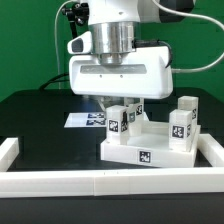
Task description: Assemble square table
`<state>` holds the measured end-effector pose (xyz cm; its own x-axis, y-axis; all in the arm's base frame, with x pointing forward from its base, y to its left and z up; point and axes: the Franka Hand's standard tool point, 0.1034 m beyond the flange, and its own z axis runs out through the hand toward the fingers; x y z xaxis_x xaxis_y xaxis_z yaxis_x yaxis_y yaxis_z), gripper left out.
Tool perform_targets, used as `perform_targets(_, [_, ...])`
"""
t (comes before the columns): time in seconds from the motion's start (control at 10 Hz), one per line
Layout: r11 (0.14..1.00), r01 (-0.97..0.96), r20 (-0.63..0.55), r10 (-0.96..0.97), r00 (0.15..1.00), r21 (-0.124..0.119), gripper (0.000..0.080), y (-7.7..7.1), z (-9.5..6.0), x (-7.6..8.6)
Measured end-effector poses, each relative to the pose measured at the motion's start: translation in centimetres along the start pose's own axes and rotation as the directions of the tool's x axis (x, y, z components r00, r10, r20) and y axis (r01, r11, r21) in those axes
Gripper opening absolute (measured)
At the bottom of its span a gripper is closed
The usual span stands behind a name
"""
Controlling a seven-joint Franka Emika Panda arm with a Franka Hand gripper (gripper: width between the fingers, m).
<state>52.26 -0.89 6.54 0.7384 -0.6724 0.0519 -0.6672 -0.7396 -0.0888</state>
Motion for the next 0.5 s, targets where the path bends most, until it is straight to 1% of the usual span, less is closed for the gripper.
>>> perform_targets(0.2, [0.995,-0.097,-0.009,0.097,0.995,-0.006,0.0292,0.52,-0.04,0.28])
perform_targets(0.3, [0.990,-0.139,-0.010,0.139,0.990,-0.007,0.0401,0.66,-0.03,0.37])
perform_targets(0.4, [0.990,-0.137,-0.009,0.137,0.990,-0.007,0.0401,0.59,0.00,0.31])
perform_targets(0.5, [0.991,-0.132,-0.009,0.131,0.991,-0.007,0.0542,0.59,0.00,0.31])
